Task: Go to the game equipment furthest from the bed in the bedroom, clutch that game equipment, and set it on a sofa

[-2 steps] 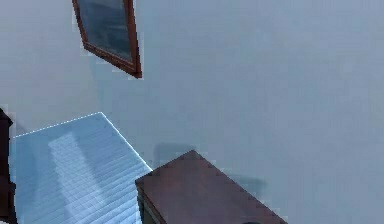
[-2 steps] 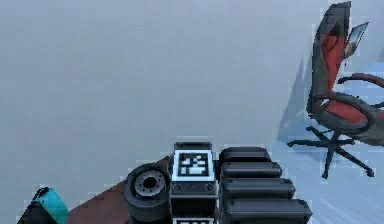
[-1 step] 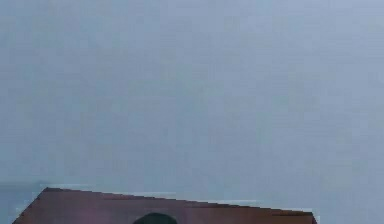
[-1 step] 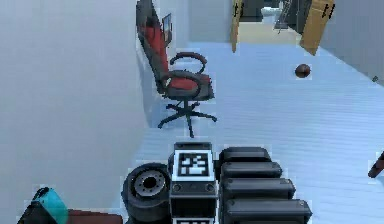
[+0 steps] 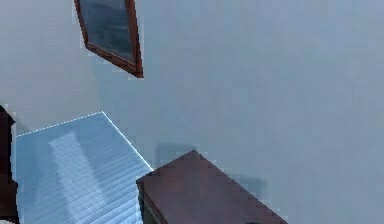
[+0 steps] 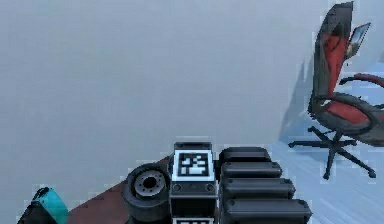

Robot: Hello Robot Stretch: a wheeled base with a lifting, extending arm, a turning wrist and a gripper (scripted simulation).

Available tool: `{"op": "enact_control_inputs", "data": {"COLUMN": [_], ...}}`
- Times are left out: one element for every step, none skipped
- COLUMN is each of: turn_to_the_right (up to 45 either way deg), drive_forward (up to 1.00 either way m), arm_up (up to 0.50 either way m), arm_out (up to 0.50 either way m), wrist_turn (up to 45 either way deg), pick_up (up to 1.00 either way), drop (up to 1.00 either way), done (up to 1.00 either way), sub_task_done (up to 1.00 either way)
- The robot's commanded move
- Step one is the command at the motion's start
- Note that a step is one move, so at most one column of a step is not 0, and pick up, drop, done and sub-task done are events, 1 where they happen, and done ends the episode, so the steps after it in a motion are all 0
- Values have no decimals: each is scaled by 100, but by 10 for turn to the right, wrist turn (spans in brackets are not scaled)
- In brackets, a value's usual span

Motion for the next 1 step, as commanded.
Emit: {"op": "enact_control_inputs", "data": {"turn_to_the_right": [-450], "drive_forward": [0], "arm_up": [0], "arm_out": [0], "wrist_turn": [0], "pick_up": [0], "drop": [0], "done": [0], "sub_task_done": [0]}}
